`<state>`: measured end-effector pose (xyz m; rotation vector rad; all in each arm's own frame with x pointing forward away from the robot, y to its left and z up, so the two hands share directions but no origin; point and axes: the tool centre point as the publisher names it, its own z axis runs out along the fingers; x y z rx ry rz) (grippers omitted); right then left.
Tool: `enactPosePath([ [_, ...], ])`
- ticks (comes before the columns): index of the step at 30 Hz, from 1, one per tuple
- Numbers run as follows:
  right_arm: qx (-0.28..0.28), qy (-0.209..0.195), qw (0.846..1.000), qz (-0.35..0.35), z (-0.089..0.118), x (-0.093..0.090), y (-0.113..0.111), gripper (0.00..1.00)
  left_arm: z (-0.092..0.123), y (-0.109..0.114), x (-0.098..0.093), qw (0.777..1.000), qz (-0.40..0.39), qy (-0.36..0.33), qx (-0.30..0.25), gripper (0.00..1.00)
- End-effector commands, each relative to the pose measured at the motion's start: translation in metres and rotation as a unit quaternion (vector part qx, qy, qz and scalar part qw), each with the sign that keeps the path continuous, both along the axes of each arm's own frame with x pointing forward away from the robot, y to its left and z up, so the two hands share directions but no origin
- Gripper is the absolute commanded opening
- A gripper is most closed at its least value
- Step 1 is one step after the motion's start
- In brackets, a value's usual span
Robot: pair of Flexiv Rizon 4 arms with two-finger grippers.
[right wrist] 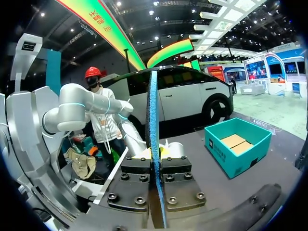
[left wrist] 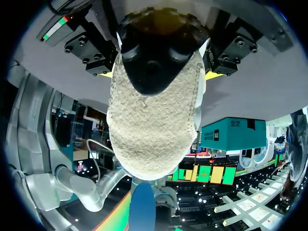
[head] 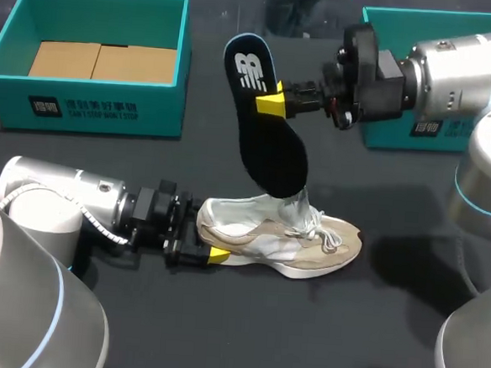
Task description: Take the shoe out of the shoebox, open the shoe tongue, remove and reinsert the insole, then place the shoe into the shoebox
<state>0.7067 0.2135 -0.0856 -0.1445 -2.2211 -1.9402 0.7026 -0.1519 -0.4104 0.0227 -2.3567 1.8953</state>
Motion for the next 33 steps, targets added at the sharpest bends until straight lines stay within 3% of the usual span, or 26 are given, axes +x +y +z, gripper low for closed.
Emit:
enactPosePath([
  [1, 0.006, -0.002, 1.0, -0.011, -0.003, -0.013, -0.01, 0.0, -0.003, -0.001, 0.001, 1.0, 0.0, 0.0, 0.0, 0.0],
  [9, 0.006, -0.002, 1.0, -0.011, -0.003, -0.013, -0.01, 0.0, -0.003, -0.001, 0.001, 1.0, 0.0, 0.0, 0.0, 0.0],
  [14, 0.027, -0.008, 0.999, -0.02, -0.004, -0.035, -0.033, 0.0, -0.003, -0.001, 0.001, 1.0, 0.0, 0.0, 0.0, 0.0],
  [19, 0.034, 0.014, 0.999, -0.035, -0.002, -0.048, -0.051, 0.0, -0.003, -0.001, 0.001, 1.0, 0.0, 0.0, 0.0, 0.0],
  [33, 0.037, 0.015, 0.999, -0.036, -0.004, -0.049, -0.051, 0.0, -0.003, -0.001, 0.001, 1.0, 0.0, 0.0, 0.0, 0.0],
])
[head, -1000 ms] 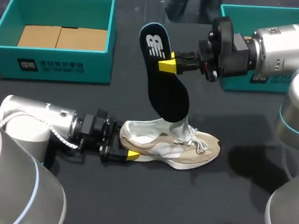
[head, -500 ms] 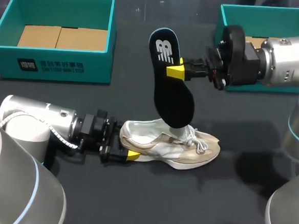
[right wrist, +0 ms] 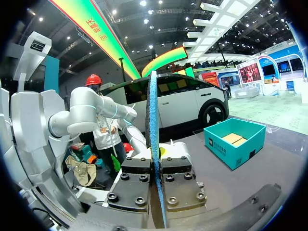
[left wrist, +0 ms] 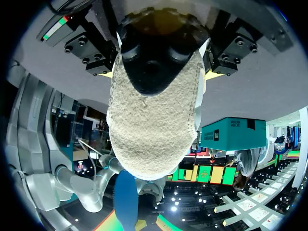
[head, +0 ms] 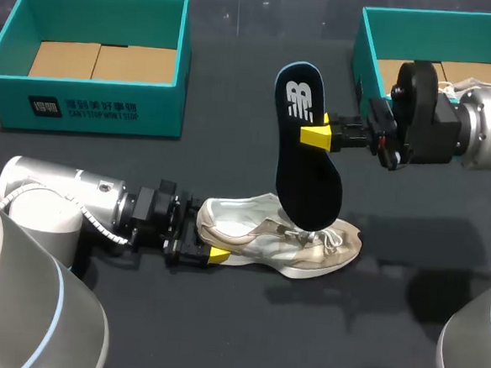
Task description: Take the shoe out of the shoebox, open the shoe tongue, remove and reinsert the insole, then place the shoe into the shoebox
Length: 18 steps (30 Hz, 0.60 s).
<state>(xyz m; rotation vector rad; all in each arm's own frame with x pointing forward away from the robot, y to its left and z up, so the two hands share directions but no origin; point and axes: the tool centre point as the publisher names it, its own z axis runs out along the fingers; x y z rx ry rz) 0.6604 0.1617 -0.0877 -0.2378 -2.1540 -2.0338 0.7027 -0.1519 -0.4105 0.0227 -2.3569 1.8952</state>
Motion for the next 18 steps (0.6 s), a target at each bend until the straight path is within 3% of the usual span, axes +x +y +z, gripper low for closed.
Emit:
enactPosePath([
  [1, 0.004, 0.0, 1.0, -0.003, -0.003, -0.004, 0.0, 0.0, -0.003, -0.001, 0.001, 1.0, 0.0, 0.0, 0.0, 0.0],
  [10, 0.007, 0.009, 1.0, -0.007, -0.009, -0.023, -0.002, 0.0, -0.003, -0.001, 0.001, 1.0, 0.0, 0.0, 0.0, 0.0],
  [18, 0.007, 0.009, 1.0, -0.01, -0.009, -0.025, -0.003, 0.0, -0.003, -0.001, 0.001, 1.0, 0.0, 0.0, 0.0, 0.0],
])
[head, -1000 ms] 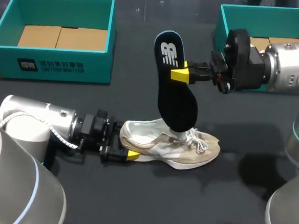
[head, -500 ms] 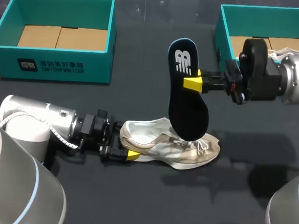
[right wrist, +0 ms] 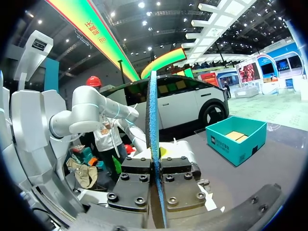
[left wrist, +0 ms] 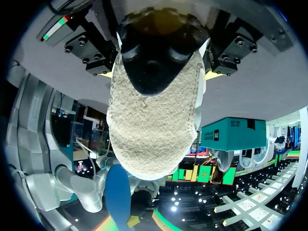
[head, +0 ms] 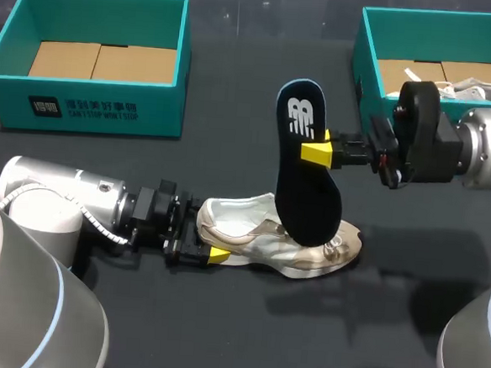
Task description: Take the shoe out of the shoebox, open the shoe tongue, remove and reinsert the insole, then place the shoe into the shoebox
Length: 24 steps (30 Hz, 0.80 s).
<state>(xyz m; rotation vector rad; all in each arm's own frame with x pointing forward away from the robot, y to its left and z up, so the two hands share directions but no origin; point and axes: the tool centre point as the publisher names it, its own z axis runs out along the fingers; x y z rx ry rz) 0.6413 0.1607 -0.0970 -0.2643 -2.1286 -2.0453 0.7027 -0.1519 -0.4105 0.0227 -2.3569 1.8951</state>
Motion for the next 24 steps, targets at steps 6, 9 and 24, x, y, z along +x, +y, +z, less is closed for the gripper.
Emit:
enactPosePath([
  [6, -0.001, 0.0, 1.0, -0.005, 0.0, -0.006, -0.002, 0.0, -0.004, -0.001, 0.001, 1.0, -0.001, 0.002, 0.0, 0.0],
  [9, -0.001, 0.0, 1.0, -0.005, 0.0, -0.006, -0.002, 0.0, -0.006, -0.001, 0.001, 1.0, -0.001, 0.007, 0.006, 0.35],
  [24, -0.001, 0.0, 1.0, -0.005, 0.0, -0.006, -0.002, 0.0, 0.002, 0.016, -0.002, 0.997, -0.016, 0.001, 0.072, 1.0],
])
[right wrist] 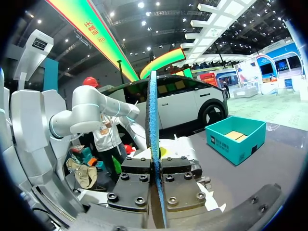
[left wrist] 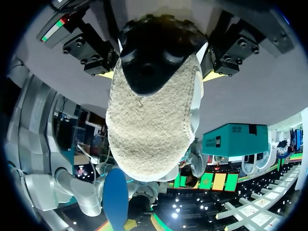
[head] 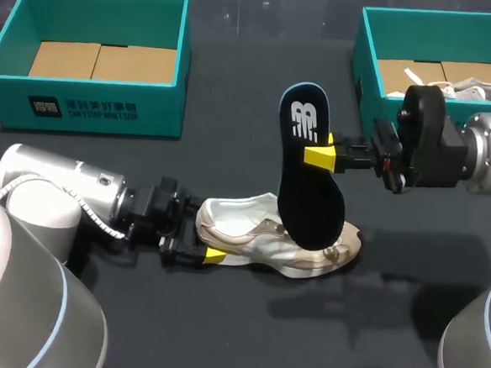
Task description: Take the shoe out of the shoebox, open the shoe tongue, remove and reinsert the insole, then place the shoe into the shoebox
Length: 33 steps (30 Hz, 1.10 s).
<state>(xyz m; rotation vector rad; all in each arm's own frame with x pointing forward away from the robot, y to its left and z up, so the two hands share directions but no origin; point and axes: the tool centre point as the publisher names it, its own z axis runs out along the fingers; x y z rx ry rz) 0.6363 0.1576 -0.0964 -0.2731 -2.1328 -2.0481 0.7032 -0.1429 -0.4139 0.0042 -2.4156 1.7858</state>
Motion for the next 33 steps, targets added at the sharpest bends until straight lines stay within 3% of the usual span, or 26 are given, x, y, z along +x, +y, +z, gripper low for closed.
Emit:
enactPosePath([
  [1, 0.0, 0.0, 1.0, -0.001, 0.0, -0.001, 0.001, 0.0, 0.004, 0.01, -0.002, 0.999, -0.004, -0.007, 0.048, 1.0],
  [5, 0.0, 0.0, 1.0, -0.001, 0.0, -0.001, 0.001, 0.0, 0.004, 0.021, -0.001, 0.995, -0.015, -0.028, 0.095, 1.0],
  [18, 0.0, 0.0, 1.0, -0.001, 0.0, -0.001, 0.001, 0.0, 0.022, 0.053, 0.0, 0.985, -0.016, -0.024, 0.168, 1.0],
  [21, 0.0, 0.0, 1.0, -0.001, 0.0, -0.001, 0.001, 0.0, 0.03, 0.058, -0.002, 0.977, -0.022, -0.064, 0.2, 1.0],
  [33, 0.0, 0.0, 1.0, -0.001, 0.0, -0.001, 0.001, 0.0, 0.03, 0.058, -0.002, 0.977, -0.022, -0.064, 0.2, 1.0],
])
